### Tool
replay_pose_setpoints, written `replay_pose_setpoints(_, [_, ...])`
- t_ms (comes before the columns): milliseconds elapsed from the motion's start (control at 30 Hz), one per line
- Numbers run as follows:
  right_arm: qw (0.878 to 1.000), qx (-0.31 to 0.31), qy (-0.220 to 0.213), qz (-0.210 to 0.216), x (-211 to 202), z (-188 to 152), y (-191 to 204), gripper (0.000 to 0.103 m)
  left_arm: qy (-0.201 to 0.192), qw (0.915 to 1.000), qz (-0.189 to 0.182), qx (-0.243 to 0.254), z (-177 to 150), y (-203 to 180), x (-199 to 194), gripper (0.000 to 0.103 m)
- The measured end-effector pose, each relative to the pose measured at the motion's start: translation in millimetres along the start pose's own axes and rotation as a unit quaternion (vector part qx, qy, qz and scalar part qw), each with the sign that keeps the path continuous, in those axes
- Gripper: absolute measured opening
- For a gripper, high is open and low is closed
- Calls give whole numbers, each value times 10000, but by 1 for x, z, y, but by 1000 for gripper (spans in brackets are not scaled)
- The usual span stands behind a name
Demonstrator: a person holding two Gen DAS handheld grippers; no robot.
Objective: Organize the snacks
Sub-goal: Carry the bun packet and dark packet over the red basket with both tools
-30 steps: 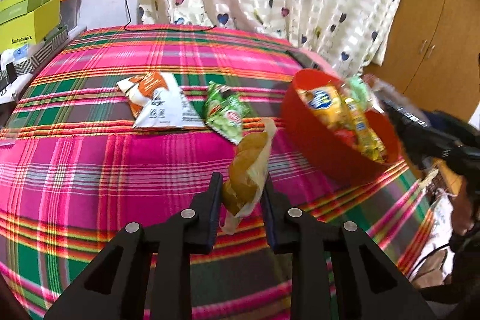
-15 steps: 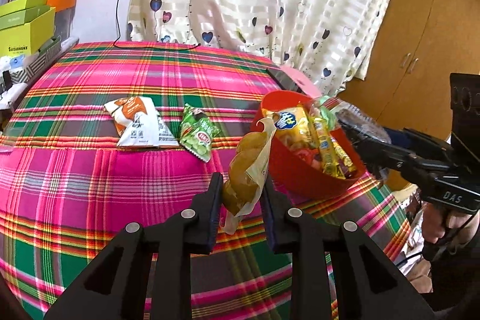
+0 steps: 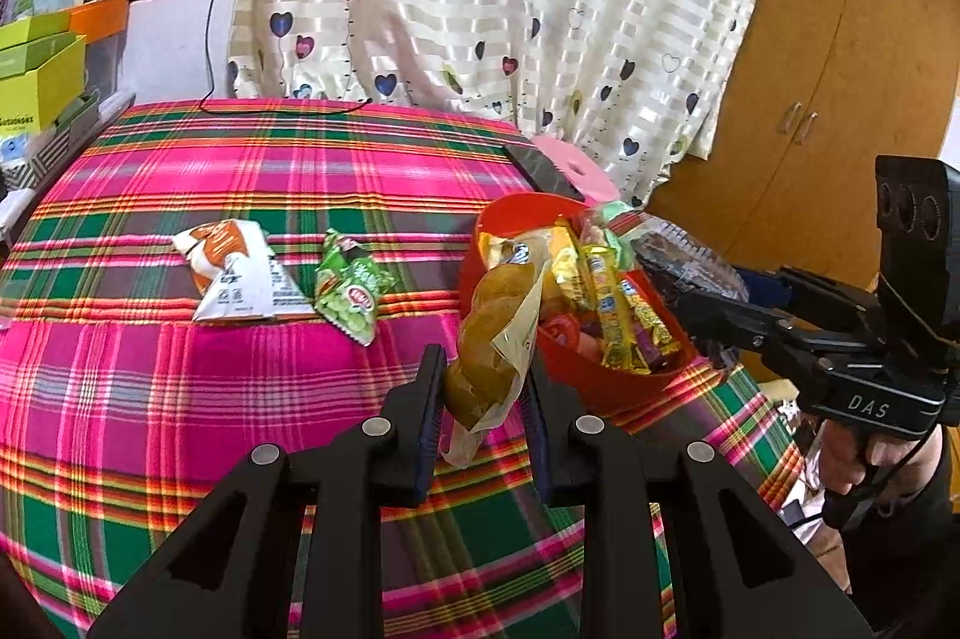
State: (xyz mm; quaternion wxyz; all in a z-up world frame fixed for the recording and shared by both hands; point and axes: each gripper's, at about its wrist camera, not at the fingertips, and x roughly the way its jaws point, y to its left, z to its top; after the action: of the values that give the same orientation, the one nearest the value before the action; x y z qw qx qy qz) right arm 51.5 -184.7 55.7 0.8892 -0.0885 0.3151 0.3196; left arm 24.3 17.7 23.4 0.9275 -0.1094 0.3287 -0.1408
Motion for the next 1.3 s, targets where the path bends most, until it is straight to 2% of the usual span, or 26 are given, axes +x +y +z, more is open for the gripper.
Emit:
replay_pose_setpoints(567, [9995, 270, -55, -139, -9, -8, -33, 42, 46, 9989, -185, 420, 25, -43, 23, 25])
replay_pose_setpoints(900, [9965, 700, -145, -437, -20, -14, -76, 42, 135, 9980, -246, 562, 38, -62, 45, 25])
replay_pose_setpoints(1300, [9939, 1015, 74, -435, -3, -21, -93, 42, 324, 9972, -261, 614, 44, -66, 73, 25])
